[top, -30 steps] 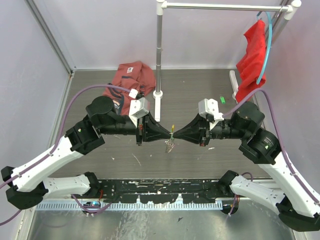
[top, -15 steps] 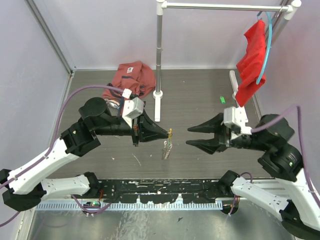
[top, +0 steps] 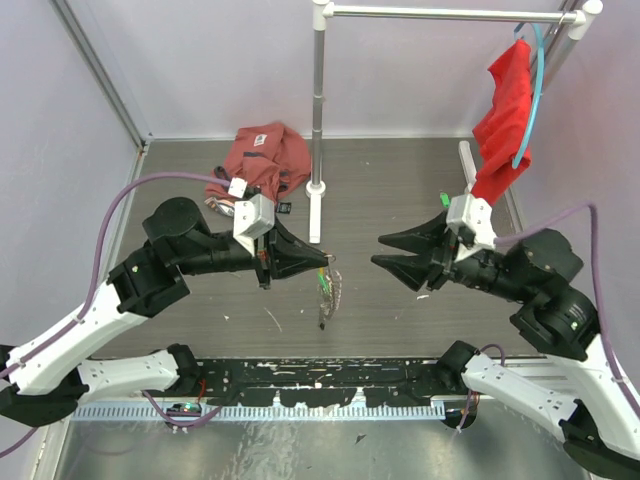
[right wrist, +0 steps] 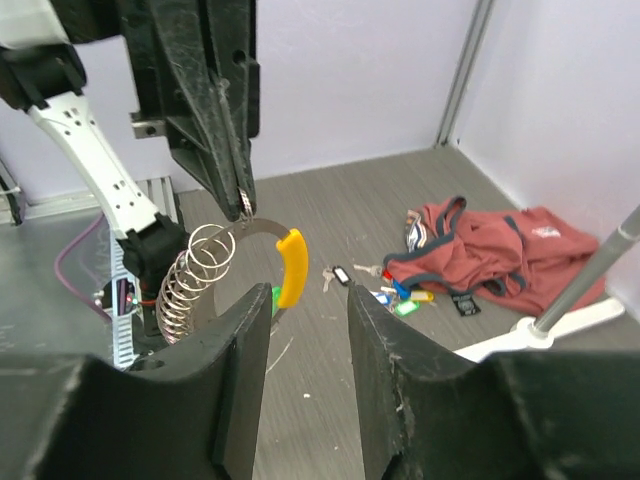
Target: Put the keys on the keyring
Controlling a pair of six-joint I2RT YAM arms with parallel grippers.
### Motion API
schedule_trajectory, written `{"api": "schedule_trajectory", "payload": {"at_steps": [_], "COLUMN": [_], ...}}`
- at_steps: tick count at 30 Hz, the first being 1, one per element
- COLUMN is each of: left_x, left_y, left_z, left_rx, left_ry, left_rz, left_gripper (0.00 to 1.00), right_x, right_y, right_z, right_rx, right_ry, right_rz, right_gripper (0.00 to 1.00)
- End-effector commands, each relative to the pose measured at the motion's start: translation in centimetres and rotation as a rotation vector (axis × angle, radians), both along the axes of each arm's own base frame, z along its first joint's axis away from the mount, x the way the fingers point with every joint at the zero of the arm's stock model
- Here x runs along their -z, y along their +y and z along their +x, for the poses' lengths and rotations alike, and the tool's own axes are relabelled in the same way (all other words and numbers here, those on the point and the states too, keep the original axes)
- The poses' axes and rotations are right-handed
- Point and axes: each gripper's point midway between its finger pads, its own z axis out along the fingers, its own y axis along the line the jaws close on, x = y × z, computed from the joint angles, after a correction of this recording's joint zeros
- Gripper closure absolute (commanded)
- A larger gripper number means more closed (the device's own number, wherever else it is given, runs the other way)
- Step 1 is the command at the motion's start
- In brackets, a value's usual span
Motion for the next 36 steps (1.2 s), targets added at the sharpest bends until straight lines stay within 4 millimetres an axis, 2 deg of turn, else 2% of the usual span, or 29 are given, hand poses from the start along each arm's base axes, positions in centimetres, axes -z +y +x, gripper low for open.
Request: {"api": "schedule_trajectory", "payload": {"at_steps": [1,3,8,15,23,31,36], "left_x": [-0.7,-0.6,0.0,0.9,2.1,2.3,2.6], "left_y": [1.0,1.1,1.5,1.4,1.9,2.0,1.9], "left_z": [1.3,1.4,2.0,0.4,-1.6,-2.5,-2.8], "left_rx": [-0.086,-0.09,-0.108,0.018,0.169,0.228,0.25], "left_ry": [-0.077,-0.096,-0.195,-0.4,-0.762,-0.945,-1.003], "left_rz": [0.037,0.05,0.091,0.073,0.034,-0.012,-0.032], "left_gripper": [1.0,1.0,1.0,1.0,1.0,1.0,1.0], "right_x": [1.1,1.5,2.0,2.4,3.2,4.1,4.4], "right_y": [0.5,0.4,0.8,1.6,2.6,2.7,2.6], "right_z": [2.2,2.5,1.7,1.4,1.0,-0.2,-0.2], "right_rx": [0.075,0.092,0.032,-0.042,-0.129,-0.208,-0.209], "right_ry": [0.07,0.082,-0.034,-0.195,-0.323,-0.5,-0.559], "right_rz": [-0.003,-0.006,-0.016,-0.062,-0.127,-0.167,-0.186], "right_gripper": [0.58,0.57,0.56,0.58,0.58,0.58,0.6]}}
